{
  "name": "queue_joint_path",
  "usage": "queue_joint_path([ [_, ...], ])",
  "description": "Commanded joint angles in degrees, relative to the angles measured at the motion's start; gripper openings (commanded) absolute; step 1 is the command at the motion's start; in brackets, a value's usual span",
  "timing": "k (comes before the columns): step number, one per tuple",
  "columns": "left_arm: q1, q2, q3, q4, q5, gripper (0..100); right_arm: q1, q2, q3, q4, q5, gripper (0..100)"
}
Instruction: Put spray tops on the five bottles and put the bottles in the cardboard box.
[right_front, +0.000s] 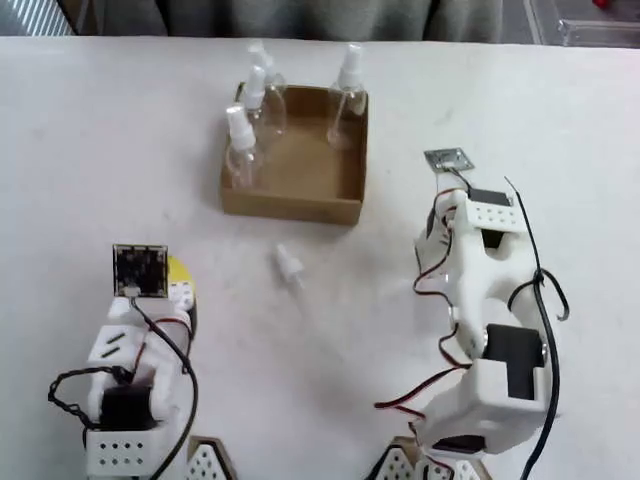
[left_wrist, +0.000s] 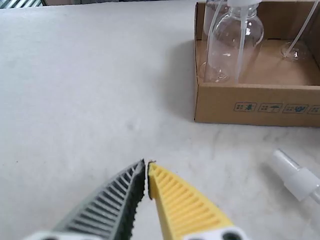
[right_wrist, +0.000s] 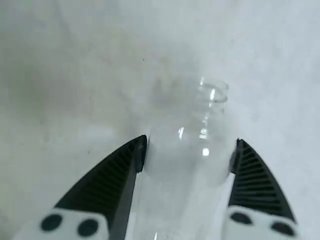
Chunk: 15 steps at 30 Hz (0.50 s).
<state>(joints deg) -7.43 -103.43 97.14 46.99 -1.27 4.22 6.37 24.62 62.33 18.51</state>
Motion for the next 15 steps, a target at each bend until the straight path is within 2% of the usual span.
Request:
queue_joint_path([
  [1, 0.5, -0.7, -0.2, 0.1, -0.6, 2, 0.6, -0.2, -0.9, -0.6, -0.4, 12.5],
  [6, 0.6, -0.7, -0.2, 0.1, -0.6, 2, 2.1, -1.0, -1.0, -0.2, -0.4, 1.1],
  [12, 0.7, -0.7, -0.2, 0.1, -0.6, 2, 2.1, -4.5, -0.4, 3.8, -0.4, 1.6],
  [15, 0.7, -0.7, -0.2, 0.1, -0.6, 2, 2.0, -6.1, 2.7, 1.2, -3.2, 1.6],
])
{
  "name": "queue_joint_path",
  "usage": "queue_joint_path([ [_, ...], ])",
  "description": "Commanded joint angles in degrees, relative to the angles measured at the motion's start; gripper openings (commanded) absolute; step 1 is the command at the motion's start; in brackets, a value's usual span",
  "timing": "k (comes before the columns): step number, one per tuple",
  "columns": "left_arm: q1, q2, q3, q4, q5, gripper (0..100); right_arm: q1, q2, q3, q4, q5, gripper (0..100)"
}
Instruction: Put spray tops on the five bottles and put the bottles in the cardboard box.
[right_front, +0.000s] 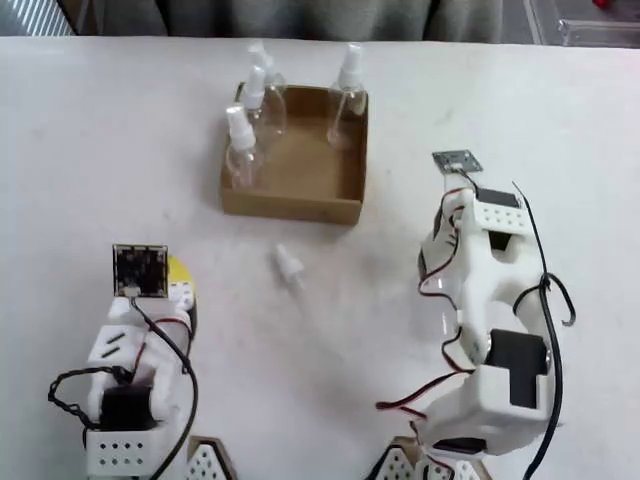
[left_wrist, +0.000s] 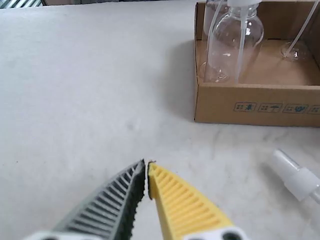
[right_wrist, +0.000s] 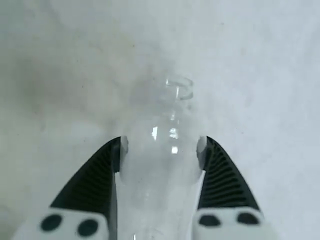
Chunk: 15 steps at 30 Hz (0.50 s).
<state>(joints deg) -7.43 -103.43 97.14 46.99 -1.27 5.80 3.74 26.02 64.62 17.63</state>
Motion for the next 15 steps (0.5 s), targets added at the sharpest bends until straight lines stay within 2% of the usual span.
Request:
queue_joint_path([
  [1, 0.7, -0.7, -0.2, 0.1, -0.6, 2, 0.4, -3.6, 2.6, -3.0, -2.9, 1.6],
  [4, 1.7, -0.7, -0.2, -0.3, 0.0, 2, 0.7, -4.0, 6.2, -8.7, -3.1, 1.6],
  [6, 4.9, -0.7, -0.2, 0.1, 1.8, 2, 0.7, -4.1, 7.7, -10.7, -3.0, 1.6],
  [9, 7.1, -0.7, -0.7, 0.0, 5.5, 2, 0.6, -3.6, 8.1, -11.4, -3.0, 1.6],
  [15, 7.4, -0.5, -4.6, 0.2, 5.9, 2, 0.7, -3.6, 8.4, -12.4, -3.0, 1.6],
])
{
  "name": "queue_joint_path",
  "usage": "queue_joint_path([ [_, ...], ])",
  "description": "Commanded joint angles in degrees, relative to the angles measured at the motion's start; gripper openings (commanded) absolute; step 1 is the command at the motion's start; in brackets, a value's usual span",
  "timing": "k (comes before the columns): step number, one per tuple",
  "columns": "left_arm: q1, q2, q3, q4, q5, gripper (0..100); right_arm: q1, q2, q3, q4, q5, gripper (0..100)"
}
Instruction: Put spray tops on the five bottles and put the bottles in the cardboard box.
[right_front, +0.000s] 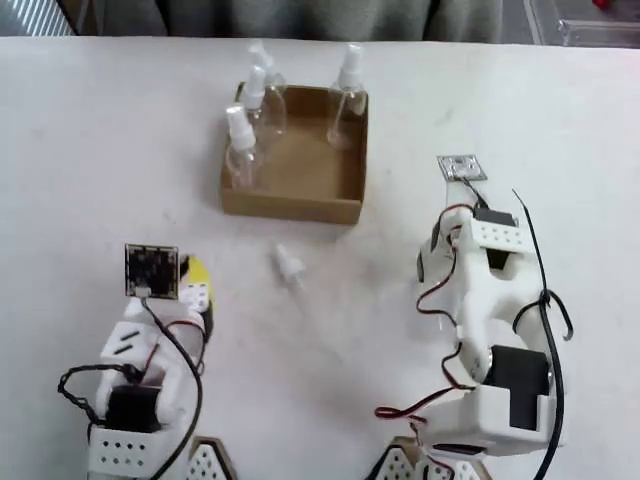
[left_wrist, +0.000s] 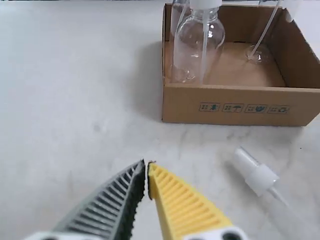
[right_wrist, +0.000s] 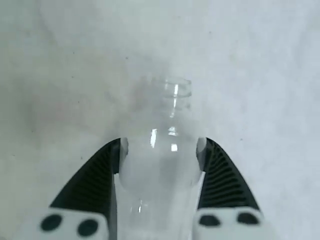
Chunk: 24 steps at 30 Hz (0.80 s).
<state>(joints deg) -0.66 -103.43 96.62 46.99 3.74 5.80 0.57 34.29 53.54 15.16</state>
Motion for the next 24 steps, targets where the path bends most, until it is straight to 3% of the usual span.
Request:
queue_joint_path([
  [1, 0.7, -0.5, -4.6, 0.3, 0.9, 2, 0.7, -0.4, 0.2, -1.5, -0.5, 1.6],
  [11, 4.2, 2.5, -10.8, 5.8, 1.0, 2, 0.8, -0.3, 0.2, -1.5, -0.5, 1.6],
  [16, 4.8, 17.5, -21.0, 5.4, 1.1, 2, 0.8, -0.3, 0.2, -1.5, -0.5, 1.6],
  [24, 12.6, 43.1, -36.4, 5.5, 1.7, 2, 1.5, 0.5, -0.1, -1.5, -0.5, 1.6],
])
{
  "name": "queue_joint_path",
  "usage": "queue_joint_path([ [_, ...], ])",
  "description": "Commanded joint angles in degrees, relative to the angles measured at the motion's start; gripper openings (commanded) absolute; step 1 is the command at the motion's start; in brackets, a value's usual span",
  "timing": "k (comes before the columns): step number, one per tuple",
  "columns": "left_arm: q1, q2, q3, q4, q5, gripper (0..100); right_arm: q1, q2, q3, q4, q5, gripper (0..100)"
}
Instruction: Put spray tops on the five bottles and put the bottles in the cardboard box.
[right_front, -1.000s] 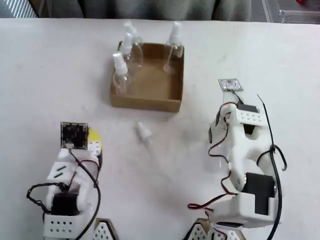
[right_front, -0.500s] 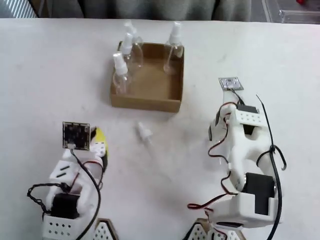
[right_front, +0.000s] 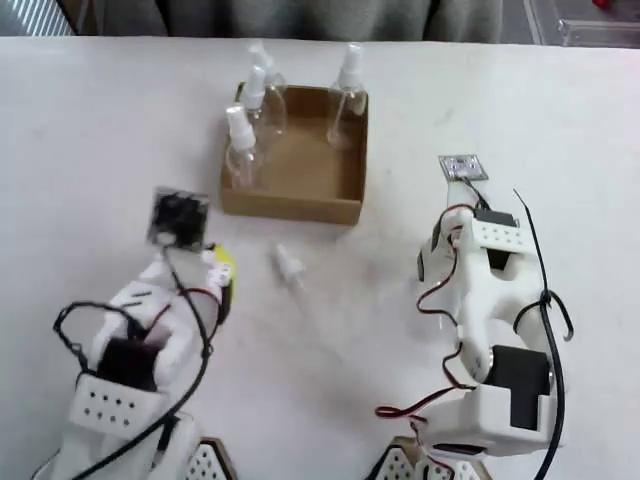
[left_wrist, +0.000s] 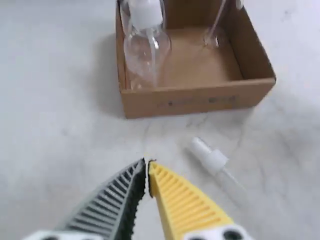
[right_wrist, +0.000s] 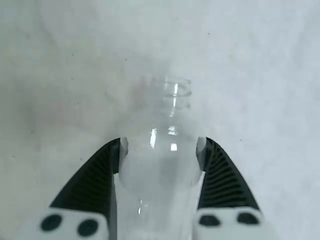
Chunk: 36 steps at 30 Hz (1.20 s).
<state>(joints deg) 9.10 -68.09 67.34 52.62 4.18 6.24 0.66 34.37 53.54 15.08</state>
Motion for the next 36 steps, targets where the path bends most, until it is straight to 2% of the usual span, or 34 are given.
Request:
queue_joint_path([
  [1, 3.8, 10.4, -8.6, -0.2, 2.6, 2, 1.0, 1.0, -0.4, -1.5, -0.4, 1.6],
  [11, 9.4, 30.5, -21.0, -0.4, 23.0, 2, 1.0, 3.5, -2.9, -0.3, 2.1, 1.6],
  [14, 9.5, 34.1, -21.5, -0.5, 24.7, 2, 1.0, 3.5, -2.9, -0.2, 2.4, 1.6],
  [22, 9.4, 43.1, -21.5, -9.8, 26.1, 3, 1.0, 3.7, -3.0, -0.3, 4.3, 1.6],
  [25, 9.0, 48.0, -21.5, -12.9, 29.0, 12, 0.7, 3.9, -3.5, -0.3, 4.4, 1.6],
  [28, 9.4, 52.8, -24.2, -12.0, 31.4, 25, 0.7, 4.0, -3.8, -0.3, 4.4, 1.6],
  [30, 9.5, 55.7, -27.3, -10.6, 31.6, 29, 0.7, 4.0, -3.8, -0.3, 4.4, 1.6],
  [36, 9.5, 65.8, -34.1, -8.8, 32.4, 25, 0.7, 4.0, -3.8, -0.3, 4.4, 1.6],
])
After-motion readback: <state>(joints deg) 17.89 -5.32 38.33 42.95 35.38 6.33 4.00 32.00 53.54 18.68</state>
